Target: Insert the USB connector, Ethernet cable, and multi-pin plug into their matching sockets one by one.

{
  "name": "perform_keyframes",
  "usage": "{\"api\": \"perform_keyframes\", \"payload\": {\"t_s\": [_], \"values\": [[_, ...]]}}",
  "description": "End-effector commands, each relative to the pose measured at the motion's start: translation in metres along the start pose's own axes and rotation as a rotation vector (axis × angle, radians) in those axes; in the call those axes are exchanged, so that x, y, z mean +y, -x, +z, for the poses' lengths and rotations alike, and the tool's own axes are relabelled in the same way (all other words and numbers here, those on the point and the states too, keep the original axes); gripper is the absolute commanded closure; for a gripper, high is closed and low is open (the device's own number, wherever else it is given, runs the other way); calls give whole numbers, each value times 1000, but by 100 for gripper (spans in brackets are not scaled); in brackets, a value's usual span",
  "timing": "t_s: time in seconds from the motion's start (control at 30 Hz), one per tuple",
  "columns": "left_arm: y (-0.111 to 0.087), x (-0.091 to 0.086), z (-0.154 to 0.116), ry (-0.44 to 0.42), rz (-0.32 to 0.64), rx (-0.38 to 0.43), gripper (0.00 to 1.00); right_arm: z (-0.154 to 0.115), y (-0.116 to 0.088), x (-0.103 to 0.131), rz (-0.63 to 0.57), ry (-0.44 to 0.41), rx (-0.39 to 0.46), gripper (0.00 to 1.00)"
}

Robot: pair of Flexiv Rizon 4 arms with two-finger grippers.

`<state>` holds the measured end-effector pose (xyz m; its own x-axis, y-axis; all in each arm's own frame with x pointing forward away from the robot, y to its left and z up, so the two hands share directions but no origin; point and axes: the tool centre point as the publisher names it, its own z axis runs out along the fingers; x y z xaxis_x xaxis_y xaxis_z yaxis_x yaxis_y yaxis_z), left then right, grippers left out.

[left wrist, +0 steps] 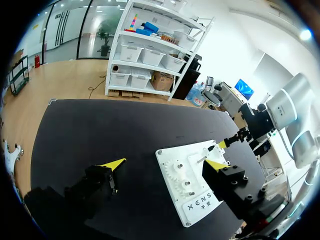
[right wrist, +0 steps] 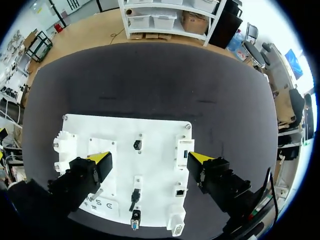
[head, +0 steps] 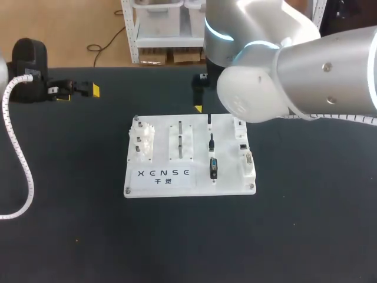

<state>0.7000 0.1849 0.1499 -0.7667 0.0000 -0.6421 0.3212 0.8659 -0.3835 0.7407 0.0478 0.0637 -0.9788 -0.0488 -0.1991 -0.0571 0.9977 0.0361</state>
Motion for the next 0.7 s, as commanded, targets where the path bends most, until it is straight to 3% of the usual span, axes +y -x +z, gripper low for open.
{"api": "perform_keyframes", "payload": {"t_s": [0.03, 0.33, 0.6, 0.7], "values": [[0, 0, 0, 0, 0, 0, 0, 9, 13, 7, 10, -7, 51, 0], [0, 0, 0, 0, 0, 0, 0, 23, 11, 13, 6, -78, 57, 1], [0, 0, 0, 0, 0, 0, 0, 33, 6, 11, 16, -90, 59, 49], [0, 0, 0, 0, 0, 0, 0, 36, 4, 10, 20, -87, 71, 51]]}}
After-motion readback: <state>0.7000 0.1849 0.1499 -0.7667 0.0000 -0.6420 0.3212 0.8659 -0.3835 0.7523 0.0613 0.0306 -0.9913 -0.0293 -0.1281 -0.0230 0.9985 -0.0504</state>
